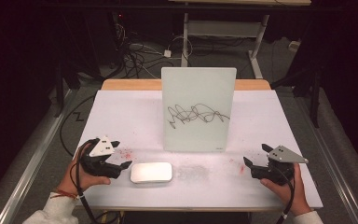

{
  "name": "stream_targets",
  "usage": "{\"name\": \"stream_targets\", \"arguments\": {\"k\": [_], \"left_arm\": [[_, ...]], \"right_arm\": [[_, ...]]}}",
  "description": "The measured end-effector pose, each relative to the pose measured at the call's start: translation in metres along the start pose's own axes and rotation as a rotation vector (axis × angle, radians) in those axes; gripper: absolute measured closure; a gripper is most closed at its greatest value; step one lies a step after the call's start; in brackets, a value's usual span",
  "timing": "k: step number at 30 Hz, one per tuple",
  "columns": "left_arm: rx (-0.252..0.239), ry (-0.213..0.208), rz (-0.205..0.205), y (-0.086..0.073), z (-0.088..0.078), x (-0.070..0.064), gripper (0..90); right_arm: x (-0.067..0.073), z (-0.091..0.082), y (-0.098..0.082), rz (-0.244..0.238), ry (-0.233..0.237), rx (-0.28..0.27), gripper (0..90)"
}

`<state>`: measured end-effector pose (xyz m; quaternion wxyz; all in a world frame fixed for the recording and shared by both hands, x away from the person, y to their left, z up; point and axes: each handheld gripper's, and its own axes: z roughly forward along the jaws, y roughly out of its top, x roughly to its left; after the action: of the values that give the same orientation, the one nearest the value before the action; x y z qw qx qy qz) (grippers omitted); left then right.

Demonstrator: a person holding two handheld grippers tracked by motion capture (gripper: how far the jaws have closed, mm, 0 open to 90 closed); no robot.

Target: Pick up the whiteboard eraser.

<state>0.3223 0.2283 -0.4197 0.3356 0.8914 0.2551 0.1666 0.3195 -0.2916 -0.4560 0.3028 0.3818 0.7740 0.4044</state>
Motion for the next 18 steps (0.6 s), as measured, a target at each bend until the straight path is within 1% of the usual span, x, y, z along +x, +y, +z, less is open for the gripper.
{"name": "stream_targets", "arguments": {"k": [1, 2, 3, 4, 5, 7, 8, 9, 10, 11, 13, 14, 16, 17, 18], "left_arm": [[0.017, -0.029, 0.012, 0.005, 0.002, -0.002, 19.3], [0.044, -0.047, 0.033, 0.009, 0.005, -0.005, 19.3], [0.070, -0.065, 0.052, 0.013, 0.008, -0.008, 19.4], [0.097, -0.091, 0.069, 0.017, 0.012, -0.011, 19.4], [0.150, -0.126, 0.101, 0.023, 0.020, -0.018, 19.3], [0.210, -0.147, 0.133, 0.029, 0.029, -0.022, 19.3], [0.223, -0.159, 0.141, 0.031, 0.032, -0.024, 19.3], [0.223, -0.159, 0.141, 0.031, 0.032, -0.024, 19.3], [0.238, -0.175, 0.156, 0.035, 0.038, -0.025, 19.3], [0.238, -0.175, 0.156, 0.035, 0.038, -0.025, 19.3], [0.259, -0.202, 0.162, 0.040, 0.047, -0.026, 19.3], [0.259, -0.202, 0.162, 0.040, 0.047, -0.026, 19.3], [0.278, -0.224, 0.176, 0.043, 0.053, -0.028, 19.3], [0.293, -0.239, 0.191, 0.045, 0.059, -0.031, 19.3], [0.293, -0.239, 0.191, 0.045, 0.059, -0.031, 19.3]], "right_arm": [[0.001, 0.001, -0.001, -0.001, 0.006, 0.006, 18.5], [0.001, 0.001, -0.001, -0.001, 0.006, 0.006, 18.5], [0.002, 0.001, -0.003, -0.012, 0.009, 0.012, 18.5], [0.002, 0.001, -0.003, -0.013, 0.011, 0.012, 18.5], [0.002, 0.000, -0.003, -0.009, 0.011, 0.012, 18.5], [0.002, 0.001, -0.003, -0.006, 0.013, 0.013, 18.5], [0.002, 0.001, -0.004, -0.008, 0.015, 0.016, 18.5], [0.003, 0.002, -0.004, -0.010, 0.018, 0.017, 18.6], [0.003, 0.002, -0.004, -0.012, 0.019, 0.018, 18.6], [0.003, 0.003, -0.003, -0.016, 0.021, 0.021, 18.6], [0.005, 0.004, -0.003, -0.020, 0.029, 0.019, 18.6], [0.006, 0.005, -0.002, -0.023, 0.029, 0.021, 18.6], [0.006, 0.005, -0.002, -0.027, 0.034, 0.022, 18.6], [0.007, 0.007, -0.002, -0.029, 0.041, 0.026, 18.6], [0.007, 0.007, -0.002, -0.029, 0.041, 0.026, 18.6]]}}
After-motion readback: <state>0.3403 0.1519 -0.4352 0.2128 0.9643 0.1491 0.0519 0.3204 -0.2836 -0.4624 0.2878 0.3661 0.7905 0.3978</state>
